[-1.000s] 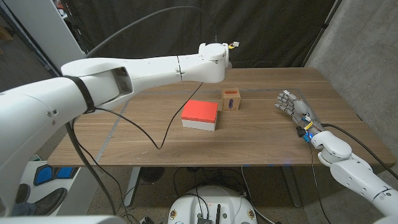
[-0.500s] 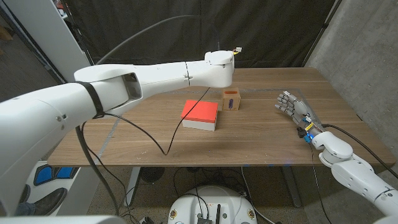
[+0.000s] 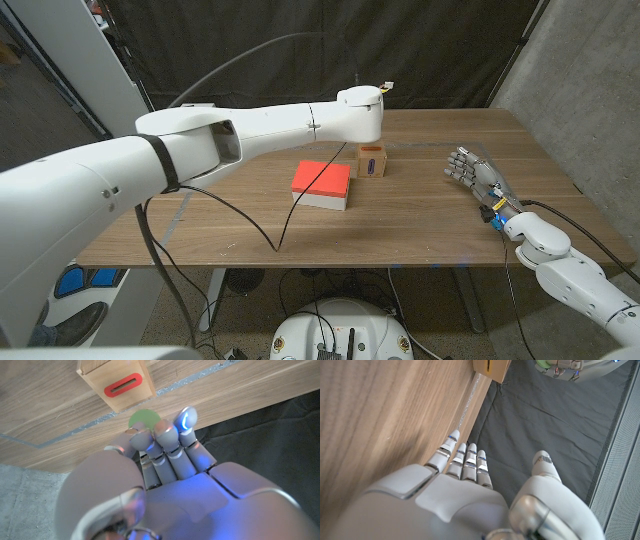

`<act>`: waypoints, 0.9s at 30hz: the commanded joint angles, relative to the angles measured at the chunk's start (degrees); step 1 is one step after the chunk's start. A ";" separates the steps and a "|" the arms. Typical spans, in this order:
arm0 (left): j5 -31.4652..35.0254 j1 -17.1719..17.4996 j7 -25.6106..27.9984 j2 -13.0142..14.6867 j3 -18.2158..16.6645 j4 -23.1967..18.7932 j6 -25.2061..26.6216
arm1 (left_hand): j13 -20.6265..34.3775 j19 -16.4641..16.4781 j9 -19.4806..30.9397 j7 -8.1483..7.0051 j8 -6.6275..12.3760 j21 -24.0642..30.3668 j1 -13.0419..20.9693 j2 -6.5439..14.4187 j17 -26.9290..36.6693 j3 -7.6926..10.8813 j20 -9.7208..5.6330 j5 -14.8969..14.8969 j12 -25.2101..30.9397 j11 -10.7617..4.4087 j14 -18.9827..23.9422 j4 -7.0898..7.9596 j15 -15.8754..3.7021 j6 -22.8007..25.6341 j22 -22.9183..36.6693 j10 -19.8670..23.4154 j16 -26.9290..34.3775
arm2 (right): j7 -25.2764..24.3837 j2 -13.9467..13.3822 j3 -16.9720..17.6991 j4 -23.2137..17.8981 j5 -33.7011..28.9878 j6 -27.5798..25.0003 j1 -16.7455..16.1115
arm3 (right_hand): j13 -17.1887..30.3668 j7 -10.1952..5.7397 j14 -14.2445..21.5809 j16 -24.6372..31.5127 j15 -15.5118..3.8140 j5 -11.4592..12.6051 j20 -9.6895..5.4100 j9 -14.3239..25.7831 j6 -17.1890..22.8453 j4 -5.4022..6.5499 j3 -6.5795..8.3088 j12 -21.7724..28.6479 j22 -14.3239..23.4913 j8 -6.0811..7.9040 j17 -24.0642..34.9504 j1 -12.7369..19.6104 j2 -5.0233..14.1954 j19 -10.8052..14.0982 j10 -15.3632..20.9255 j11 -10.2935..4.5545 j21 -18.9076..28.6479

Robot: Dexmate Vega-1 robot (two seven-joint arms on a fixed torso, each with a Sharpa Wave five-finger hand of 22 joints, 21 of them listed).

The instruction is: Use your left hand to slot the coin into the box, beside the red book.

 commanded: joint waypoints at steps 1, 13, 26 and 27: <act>-1.43 1.25 2.42 -2.24 -0.46 3.17 -0.80 | 0.16 0.10 0.32 3.39 0.37 0.05 0.29 0.58 0.11 0.61 -4.52 0.19 0.02 -0.16 -0.33 0.07 -0.22 2.89 -0.16 -0.08 0.41 | -0.01 -0.04 0.25 0.17 0.07 -0.06 -0.25 | 0.26 -0.22 0.33 0.18 -0.06 0.06 -0.23 0.33 0.37 -0.21 0.11 0.10 0.21 -0.22 0.19 0.24 0.46 0.51 0.36 -0.05 0.34; -1.25 4.70 7.68 -3.92 -2.25 4.02 0.98 | 0.67 -0.14 0.41 3.84 0.14 -0.01 -0.10 1.28 0.45 1.00 -4.52 0.01 0.03 -0.17 -1.07 0.16 -0.23 1.14 -0.54 -0.81 0.41 | 0.05 -0.04 0.58 -0.03 0.14 0.29 -0.86 | 0.26 -0.22 0.35 0.17 -0.08 0.06 -0.21 0.33 0.35 -0.20 0.10 0.05 0.21 -0.23 0.22 0.24 0.45 0.49 0.27 -0.05 0.32; -2.82 5.21 8.90 -4.85 -2.62 5.41 1.31 | -0.36 -0.04 0.69 3.62 0.35 0.06 -0.41 1.38 0.20 1.12 -4.52 0.00 -0.56 -0.15 -0.98 0.11 -0.27 1.07 -0.95 -0.50 0.43 | -0.43 -0.44 1.60 -1.59 0.86 -0.37 -2.33 | 0.26 -0.25 0.38 0.16 -0.04 0.05 -0.20 0.33 0.39 -0.18 0.08 0.07 0.21 -0.22 0.25 0.23 0.46 0.51 0.37 0.01 0.31; -2.89 5.21 8.95 -4.92 -2.61 5.66 1.07 | -0.31 -0.10 0.76 3.53 0.38 -0.02 -0.42 1.40 0.22 1.13 -4.52 0.00 -0.52 -0.14 -0.96 0.11 -0.27 1.06 -1.08 -0.47 0.45 | -0.47 -0.49 1.67 -1.67 0.82 -0.41 -2.46 | 0.27 -0.26 0.38 0.16 -0.04 0.05 -0.18 0.33 0.40 -0.18 0.08 0.10 0.21 -0.22 0.25 0.23 0.46 0.52 0.44 -0.01 0.31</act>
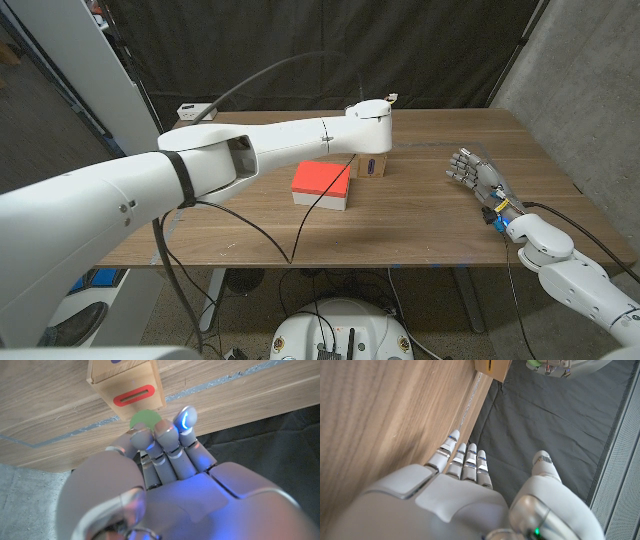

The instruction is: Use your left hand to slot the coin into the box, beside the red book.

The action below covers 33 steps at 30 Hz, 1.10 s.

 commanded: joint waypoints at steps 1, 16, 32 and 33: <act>-1.20 0.90 2.04 -0.90 -0.55 1.48 -0.32 | -0.08 0.06 0.22 2.35 0.35 0.13 -0.19 0.38 0.11 0.58 -4.52 0.00 -0.12 -0.42 -0.02 0.03 0.04 2.27 0.10 -0.14 0.05 | -0.31 -0.40 0.87 -1.19 0.32 -0.32 -1.40 | 0.26 -0.25 0.37 0.15 -0.13 0.06 -0.22 0.33 0.38 -0.18 0.08 0.10 0.21 -0.22 0.25 0.23 0.46 0.53 0.45 0.00 0.31; -1.48 1.97 3.09 -2.68 -1.25 4.77 -2.02 | 0.19 -0.08 -0.09 2.15 0.18 0.08 -0.83 0.50 0.32 0.79 -4.51 -0.11 0.01 -0.23 0.15 0.11 0.07 2.03 -0.23 -0.10 0.33 | 0.21 -0.13 1.05 -0.36 0.53 -0.30 -1.58 | 0.27 -0.23 0.42 0.14 -0.21 0.06 -0.19 0.34 0.40 -0.18 0.06 0.06 0.21 -0.22 0.29 0.25 0.46 0.54 0.40 0.03 0.30; -1.27 2.90 2.49 -5.03 -2.13 9.61 -4.76 | 0.42 -0.04 0.09 1.84 0.40 0.18 -1.60 0.61 0.32 1.09 -4.51 -0.16 0.03 -0.45 0.20 0.10 0.08 2.05 -0.35 -0.21 0.42 | 0.47 -0.16 1.15 0.29 0.55 -0.36 -1.07 | 0.27 -0.23 0.43 0.12 -0.06 0.06 -0.19 0.34 0.38 -0.19 0.05 0.05 0.21 -0.23 0.32 0.28 0.46 0.56 0.41 0.00 0.30; -1.21 2.93 2.46 -5.06 -2.17 9.64 -4.74 | 0.36 0.11 0.05 1.84 0.39 0.34 -1.63 0.60 0.34 1.11 -4.51 -0.16 0.00 -0.41 0.21 0.08 0.08 2.11 -0.18 -0.18 0.44 | 0.46 -0.16 1.16 0.28 0.56 -0.38 -1.08 | 0.27 -0.20 0.44 0.12 -0.01 0.06 -0.19 0.34 0.39 -0.19 0.05 0.05 0.21 -0.23 0.32 0.28 0.46 0.57 0.40 -0.01 0.30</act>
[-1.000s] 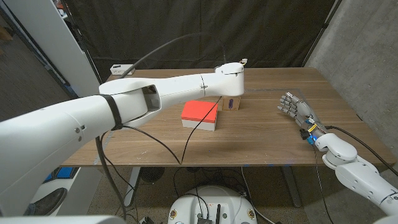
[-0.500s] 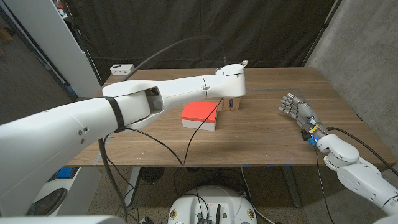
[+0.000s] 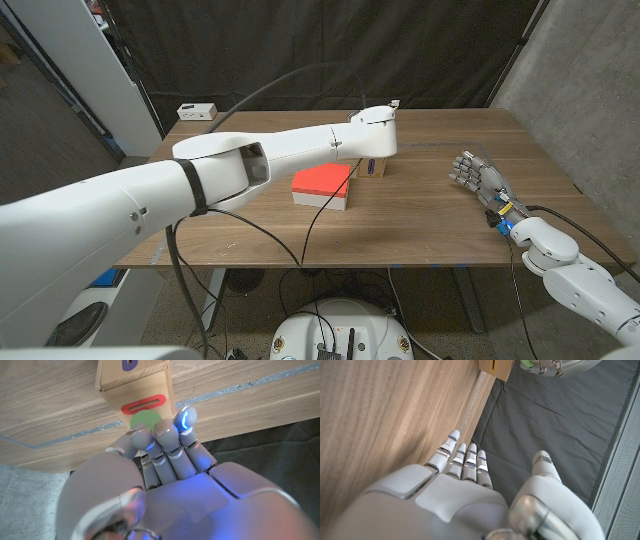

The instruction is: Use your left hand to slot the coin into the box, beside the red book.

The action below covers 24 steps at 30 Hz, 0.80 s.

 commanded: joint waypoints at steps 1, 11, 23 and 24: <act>0.16 0.83 -0.53 -1.49 -0.73 3.14 -1.94 | 0.18 -0.03 0.29 1.82 0.45 0.23 -0.39 -0.09 0.15 0.51 -4.52 -0.16 0.19 -0.59 0.04 0.06 0.08 2.05 0.22 0.01 0.28 | 0.38 0.08 0.01 0.53 0.11 -0.14 0.53 | 0.27 -0.22 0.41 0.11 -0.04 0.06 -0.18 0.34 0.38 -0.19 0.05 0.01 0.21 -0.23 0.33 0.28 0.46 0.57 0.32 -0.06 0.30; 0.54 1.40 -0.80 -2.73 -1.28 5.39 -2.91 | 0.12 0.12 0.44 1.73 0.55 0.31 -0.74 -0.11 0.10 0.66 -4.51 -0.19 0.07 -0.54 -0.13 0.05 0.06 2.10 0.33 -0.12 0.21 | 0.52 0.00 0.26 0.86 0.06 0.27 0.26 | 0.27 -0.24 0.43 0.10 -0.10 0.05 -0.15 0.34 0.33 -0.19 0.04 0.03 0.21 -0.25 0.35 0.29 0.45 0.55 0.39 0.03 0.28; 1.25 2.14 -0.81 -2.68 -1.82 5.46 -3.48 | 0.42 -0.05 0.48 1.59 0.61 0.10 -0.93 -0.13 -0.02 0.82 -4.51 -0.17 0.23 -0.61 -0.15 -0.01 0.05 2.37 -0.01 -0.07 0.24 | 0.75 0.07 0.26 1.03 0.58 -0.14 0.25 | 0.28 -0.28 0.44 0.08 -0.12 0.06 -0.18 0.34 0.29 -0.18 0.03 0.03 0.21 -0.27 0.37 0.29 0.45 0.53 0.41 -0.05 0.27; 1.37 2.14 -0.76 -2.73 -1.77 5.55 -3.30 | -0.27 0.07 0.46 1.46 0.65 0.21 -0.97 -0.23 -0.05 0.79 -4.51 -0.17 -0.16 -0.66 -0.14 -0.03 0.06 2.57 0.06 0.11 0.25 | 0.70 0.04 0.18 1.02 0.42 -0.16 0.34 | 0.28 -0.25 0.44 0.08 -0.10 0.05 -0.15 0.34 0.30 -0.18 0.03 0.05 0.21 -0.26 0.38 0.29 0.45 0.52 0.46 0.03 0.27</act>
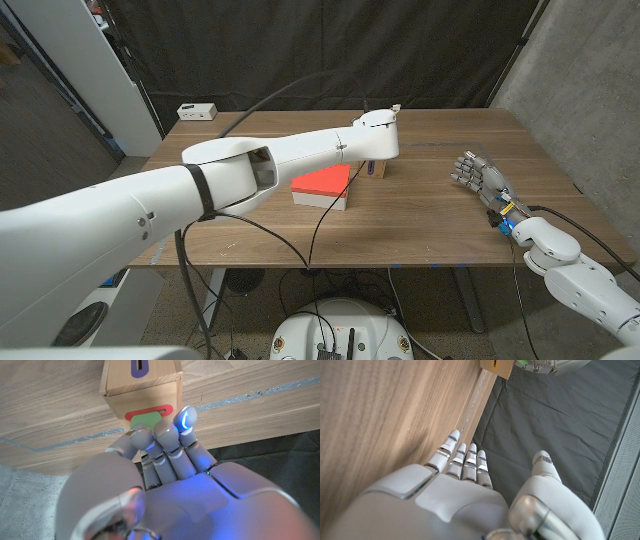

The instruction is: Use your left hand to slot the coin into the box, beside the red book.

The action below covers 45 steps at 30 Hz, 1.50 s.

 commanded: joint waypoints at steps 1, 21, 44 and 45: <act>0.65 0.64 -0.13 -0.31 -0.41 0.64 -0.34 | -0.28 -0.08 -0.03 1.21 0.31 0.03 -0.54 -0.32 -0.17 0.41 -4.51 -0.17 -0.16 -0.61 -0.23 -0.06 0.06 2.67 -0.24 0.32 0.17 | 0.23 -0.03 -0.09 0.29 0.02 -0.15 0.12 | 0.28 -0.25 0.44 0.08 -0.10 0.05 -0.13 0.34 0.31 -0.18 0.02 0.01 0.21 -0.05 0.10 0.29 0.45 0.54 0.37 0.04 0.27; 0.73 0.05 -2.08 -0.01 0.88 1.00 0.84 | -0.43 0.01 -1.08 0.70 -0.20 0.00 1.25 -1.93 -0.35 0.55 -4.56 1.31 -0.57 -0.78 -0.30 -0.21 0.07 1.04 -0.90 -0.01 0.76 | 0.26 0.14 -0.79 0.34 -0.27 -0.26 0.97 | 0.29 -0.30 0.49 0.08 -0.16 0.06 -0.25 0.34 0.35 -0.17 0.00 0.04 0.21 -0.03 0.14 0.29 0.44 0.65 0.45 0.00 0.30; -0.15 -0.88 -5.80 3.06 2.81 -3.26 1.73 | -2.55 0.26 -2.59 0.46 -0.70 -0.91 -0.84 -5.11 -2.08 -2.36 -4.48 2.16 -2.35 -0.71 -0.78 0.40 0.02 -3.73 -4.28 -0.07 -0.60 | -0.04 -0.38 -0.93 -0.46 -0.63 -0.59 0.85 | 0.30 -0.24 0.58 0.08 -0.03 0.08 -0.19 0.34 0.28 -0.20 0.01 0.08 0.21 -0.05 0.18 0.35 0.46 0.73 0.58 0.01 0.31; -0.21 -0.97 -6.01 3.45 2.94 -3.76 1.50 | -2.79 0.43 -2.70 0.45 -0.76 -0.85 -1.01 -5.28 -1.98 -2.53 -4.46 2.17 -2.52 -0.69 -0.59 0.42 0.00 -4.48 -4.47 -0.04 -0.51 | -0.02 -0.49 -0.98 -0.47 -0.82 -0.58 0.90 | 0.30 -0.24 0.59 0.08 -0.04 0.08 -0.20 0.34 0.29 -0.20 0.01 0.08 0.21 -0.04 0.18 0.36 0.46 0.72 0.58 0.04 0.31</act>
